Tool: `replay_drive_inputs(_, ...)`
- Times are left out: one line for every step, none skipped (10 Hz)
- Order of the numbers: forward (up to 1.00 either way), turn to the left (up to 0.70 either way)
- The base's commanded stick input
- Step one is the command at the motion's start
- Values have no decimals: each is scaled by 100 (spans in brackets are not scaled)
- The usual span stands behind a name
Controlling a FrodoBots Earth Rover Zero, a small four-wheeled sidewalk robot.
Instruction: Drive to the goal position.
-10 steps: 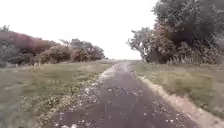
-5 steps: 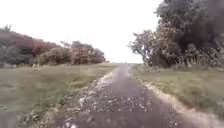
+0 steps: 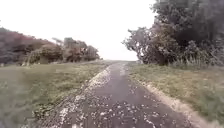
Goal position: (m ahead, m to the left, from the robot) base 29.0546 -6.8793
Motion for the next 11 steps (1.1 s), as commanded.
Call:
replay_drive_inputs(100, 0)
replay_drive_inputs(100, 0)
replay_drive_inputs(100, 0)
replay_drive_inputs(100, 0)
replay_drive_inputs(100, 0)
replay_drive_inputs(100, 0)
replay_drive_inputs(100, 0)
replay_drive_inputs(100, 0)
replay_drive_inputs(100, 0)
replay_drive_inputs(100, 0)
replay_drive_inputs(100, 0)
